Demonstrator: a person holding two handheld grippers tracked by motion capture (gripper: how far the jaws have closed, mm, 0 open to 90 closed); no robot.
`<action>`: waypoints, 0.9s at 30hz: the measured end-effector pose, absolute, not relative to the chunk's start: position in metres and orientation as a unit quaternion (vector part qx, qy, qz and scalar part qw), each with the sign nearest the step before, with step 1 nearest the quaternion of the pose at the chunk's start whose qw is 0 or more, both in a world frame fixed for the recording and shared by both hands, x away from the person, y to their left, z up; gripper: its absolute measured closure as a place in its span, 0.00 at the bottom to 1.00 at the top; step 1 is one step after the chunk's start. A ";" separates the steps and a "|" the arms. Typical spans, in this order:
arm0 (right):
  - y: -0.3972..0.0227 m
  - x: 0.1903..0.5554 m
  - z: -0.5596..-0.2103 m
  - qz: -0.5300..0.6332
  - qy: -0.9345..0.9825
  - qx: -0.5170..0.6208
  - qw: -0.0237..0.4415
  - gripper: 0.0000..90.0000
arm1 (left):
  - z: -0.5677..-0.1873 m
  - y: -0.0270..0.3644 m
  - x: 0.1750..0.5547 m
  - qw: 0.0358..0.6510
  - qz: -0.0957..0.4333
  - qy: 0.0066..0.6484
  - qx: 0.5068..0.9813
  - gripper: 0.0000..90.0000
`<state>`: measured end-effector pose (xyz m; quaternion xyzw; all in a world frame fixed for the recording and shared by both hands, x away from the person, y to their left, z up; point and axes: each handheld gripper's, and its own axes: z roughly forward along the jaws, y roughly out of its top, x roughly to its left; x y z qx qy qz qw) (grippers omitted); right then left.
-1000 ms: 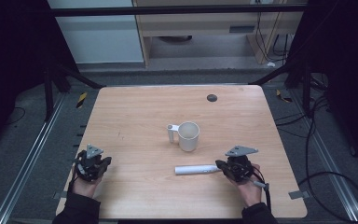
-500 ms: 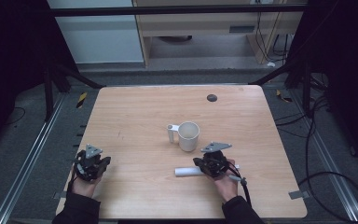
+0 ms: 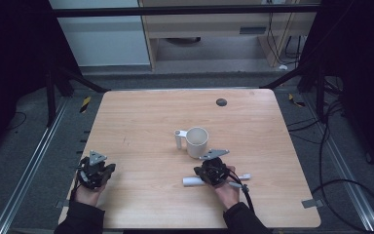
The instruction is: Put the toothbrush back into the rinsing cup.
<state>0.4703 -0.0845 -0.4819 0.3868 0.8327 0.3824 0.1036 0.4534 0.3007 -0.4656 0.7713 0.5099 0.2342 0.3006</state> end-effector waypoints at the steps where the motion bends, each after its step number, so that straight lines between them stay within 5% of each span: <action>1: -0.084 0.470 -0.482 0.380 0.835 0.385 0.103 1.00 | -0.466 0.301 0.453 0.301 0.234 0.510 0.771 0.99; 27: -0.088 0.458 -0.483 0.357 0.852 0.370 0.096 1.00 | -0.465 0.301 0.453 0.301 0.234 0.510 0.771 0.99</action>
